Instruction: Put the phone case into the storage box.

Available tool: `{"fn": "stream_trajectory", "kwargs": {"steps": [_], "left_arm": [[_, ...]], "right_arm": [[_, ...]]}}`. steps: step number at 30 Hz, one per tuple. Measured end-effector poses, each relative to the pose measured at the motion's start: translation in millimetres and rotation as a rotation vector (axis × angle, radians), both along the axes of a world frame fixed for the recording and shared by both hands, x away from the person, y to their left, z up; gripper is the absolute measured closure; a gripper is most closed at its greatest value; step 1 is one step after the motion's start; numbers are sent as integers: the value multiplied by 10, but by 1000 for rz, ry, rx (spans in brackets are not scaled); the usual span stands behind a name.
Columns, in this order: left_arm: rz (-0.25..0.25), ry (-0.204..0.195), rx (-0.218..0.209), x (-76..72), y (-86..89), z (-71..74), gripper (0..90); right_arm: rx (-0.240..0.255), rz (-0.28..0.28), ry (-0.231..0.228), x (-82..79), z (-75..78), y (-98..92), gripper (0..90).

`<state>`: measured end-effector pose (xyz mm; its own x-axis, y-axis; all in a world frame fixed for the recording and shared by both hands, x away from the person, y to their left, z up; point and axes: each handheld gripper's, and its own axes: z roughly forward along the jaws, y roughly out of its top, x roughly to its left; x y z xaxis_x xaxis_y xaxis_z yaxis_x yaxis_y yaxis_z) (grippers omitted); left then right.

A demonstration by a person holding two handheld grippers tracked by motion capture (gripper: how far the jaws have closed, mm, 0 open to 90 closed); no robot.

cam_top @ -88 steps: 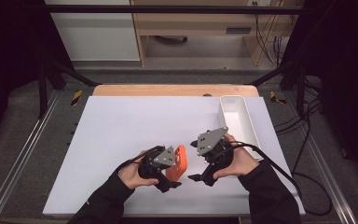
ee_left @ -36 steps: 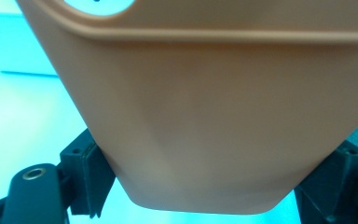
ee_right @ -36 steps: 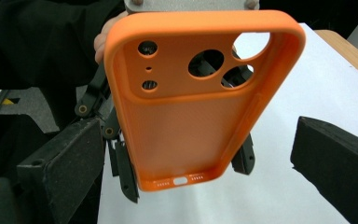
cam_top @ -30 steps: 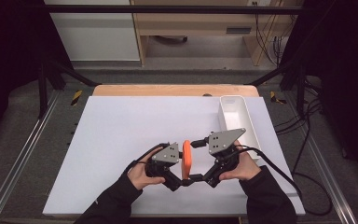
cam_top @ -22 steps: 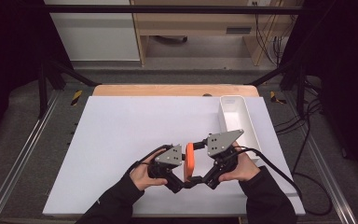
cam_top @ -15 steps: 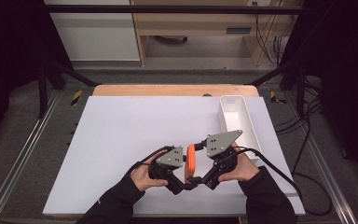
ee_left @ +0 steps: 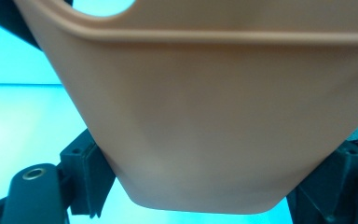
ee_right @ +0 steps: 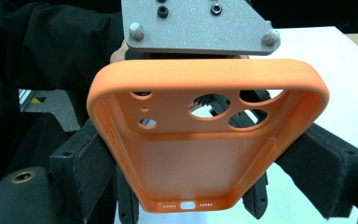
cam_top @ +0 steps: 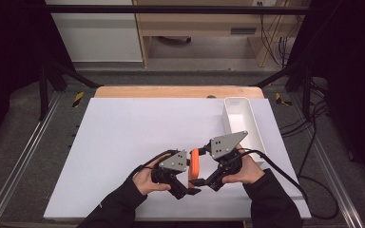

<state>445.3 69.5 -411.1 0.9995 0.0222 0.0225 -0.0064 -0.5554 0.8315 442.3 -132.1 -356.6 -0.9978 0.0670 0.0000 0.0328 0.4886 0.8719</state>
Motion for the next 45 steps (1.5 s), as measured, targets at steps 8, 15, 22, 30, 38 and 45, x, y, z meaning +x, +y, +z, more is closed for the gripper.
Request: {"fn": "stream_trajectory", "kwargs": {"steps": [8,15,22,30,38,45], "left_arm": [[4,12,4,9,19,-22,153],[5,11,10,3,19,-31,152],[13,16,12,-1,21,-31,147],[53,11,8,-15,140,14,79],[112,8,-16,-9,340,62,32],[209,15,-43,6,572,65,25]], "right_arm": [[1,2,14,27,-22,16,162],[-5,3,12,20,-31,25,165],[-7,2,16,22,-35,30,165],[-5,-15,21,33,-12,3,164],[1,-47,9,38,43,-45,164],[18,-87,4,42,125,-124,163]]}}
